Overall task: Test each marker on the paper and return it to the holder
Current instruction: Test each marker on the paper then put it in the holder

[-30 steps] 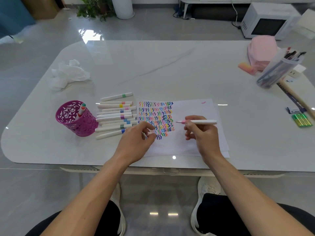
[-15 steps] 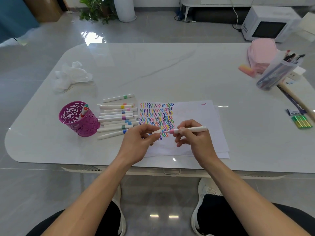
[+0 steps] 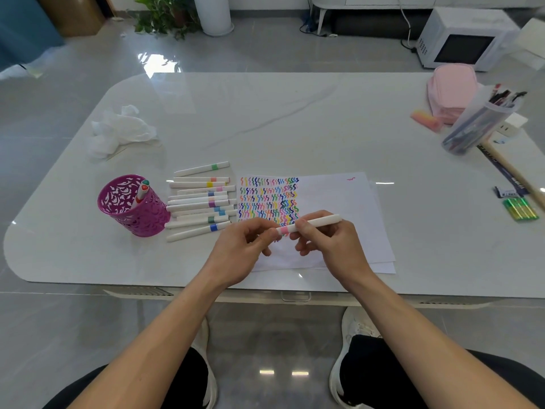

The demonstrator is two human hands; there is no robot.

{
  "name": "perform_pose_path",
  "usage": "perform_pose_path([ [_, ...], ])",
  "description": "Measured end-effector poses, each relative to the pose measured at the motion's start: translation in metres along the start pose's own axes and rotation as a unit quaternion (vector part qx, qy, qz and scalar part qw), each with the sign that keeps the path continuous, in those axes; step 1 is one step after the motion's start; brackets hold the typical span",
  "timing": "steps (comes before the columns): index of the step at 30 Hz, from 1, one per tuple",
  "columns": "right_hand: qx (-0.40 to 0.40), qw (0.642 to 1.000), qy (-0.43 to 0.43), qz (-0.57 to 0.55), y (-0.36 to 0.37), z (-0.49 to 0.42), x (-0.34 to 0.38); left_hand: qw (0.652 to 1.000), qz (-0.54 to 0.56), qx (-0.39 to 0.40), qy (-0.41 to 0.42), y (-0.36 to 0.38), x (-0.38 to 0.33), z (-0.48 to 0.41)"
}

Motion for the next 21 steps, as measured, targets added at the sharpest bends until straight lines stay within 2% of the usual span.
perform_pose_path([
  [11, 0.035, 0.995, 0.046, -0.083, -0.0018, -0.0031, 0.0033, 0.996, 0.085, -0.014, -0.023, 0.0023, -0.0034, 0.0028],
  [21, 0.051, 0.991, 0.06, -0.107, -0.0008, -0.0006, 0.0038, 0.995, 0.086, -0.039, -0.017, 0.0025, -0.0094, 0.007],
])
Point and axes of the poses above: each hand's wrist, its own z-axis away from the middle knuckle, its own y-axis out of the palm, x = y × z, the point moved 1 cm from there along -z, towards the middle knuckle, and after that the axes turned 15 degrees about -x, right-handed, at the moved point
